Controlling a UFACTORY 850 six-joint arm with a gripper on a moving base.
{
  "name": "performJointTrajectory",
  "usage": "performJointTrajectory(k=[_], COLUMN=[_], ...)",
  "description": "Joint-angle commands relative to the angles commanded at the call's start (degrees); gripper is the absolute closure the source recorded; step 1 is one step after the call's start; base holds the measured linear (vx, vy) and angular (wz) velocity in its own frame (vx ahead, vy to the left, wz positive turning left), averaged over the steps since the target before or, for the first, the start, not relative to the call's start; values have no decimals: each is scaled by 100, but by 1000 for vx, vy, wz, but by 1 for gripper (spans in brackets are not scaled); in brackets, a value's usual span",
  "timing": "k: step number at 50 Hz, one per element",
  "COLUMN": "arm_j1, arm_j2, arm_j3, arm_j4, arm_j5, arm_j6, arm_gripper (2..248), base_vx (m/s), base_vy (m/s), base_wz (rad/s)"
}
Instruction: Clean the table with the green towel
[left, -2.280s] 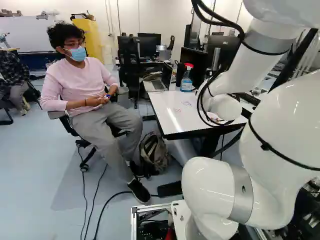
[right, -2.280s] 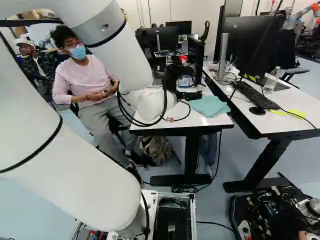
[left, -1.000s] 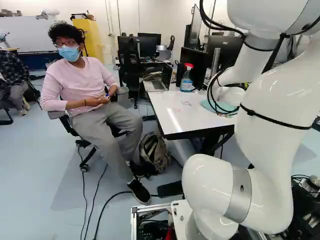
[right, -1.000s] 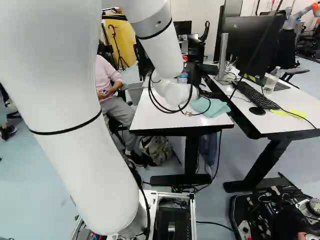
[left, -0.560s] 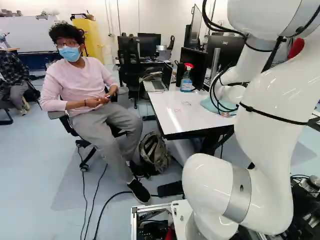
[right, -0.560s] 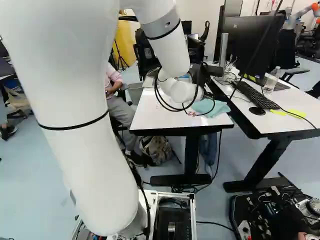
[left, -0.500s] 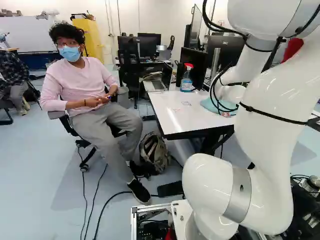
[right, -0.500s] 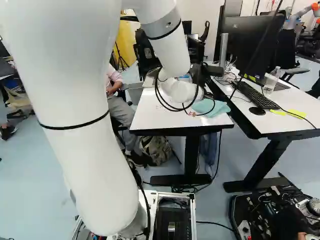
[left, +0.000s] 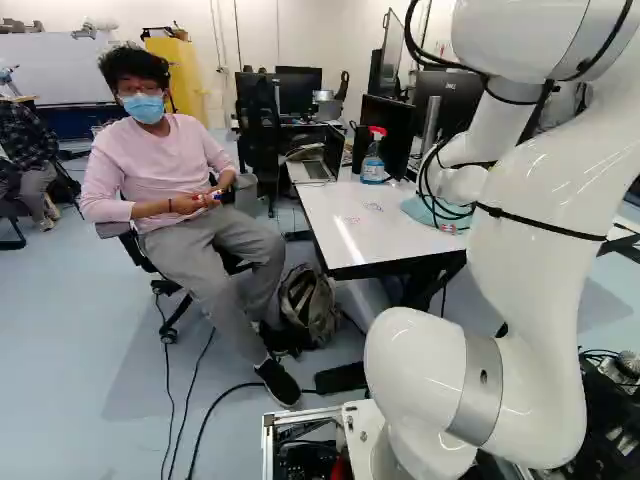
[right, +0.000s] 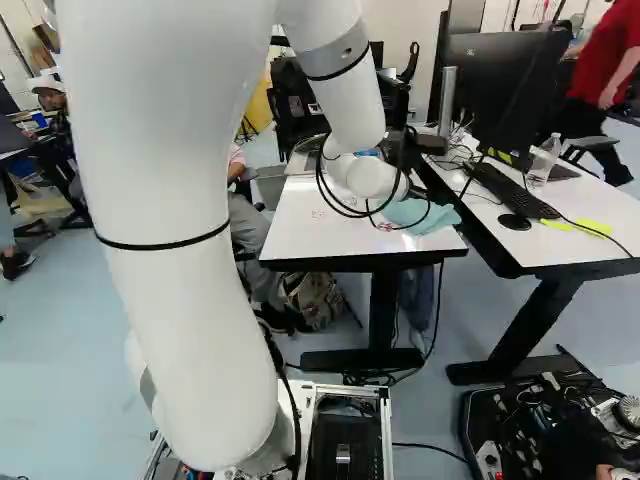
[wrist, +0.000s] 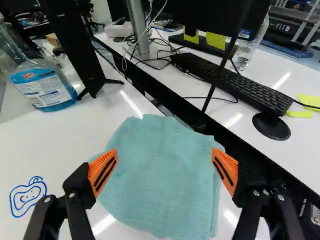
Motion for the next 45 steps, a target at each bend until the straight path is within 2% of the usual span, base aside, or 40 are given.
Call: performJointTrajectory(k=[45], arm_j1=[30], arm_j2=[-347], arm_j3=[-418], arm_j4=[0], arm_j5=[-877], arm_j6=[0], arm_gripper=[3], base_vx=[0], base_vy=[0], base_wz=[0])
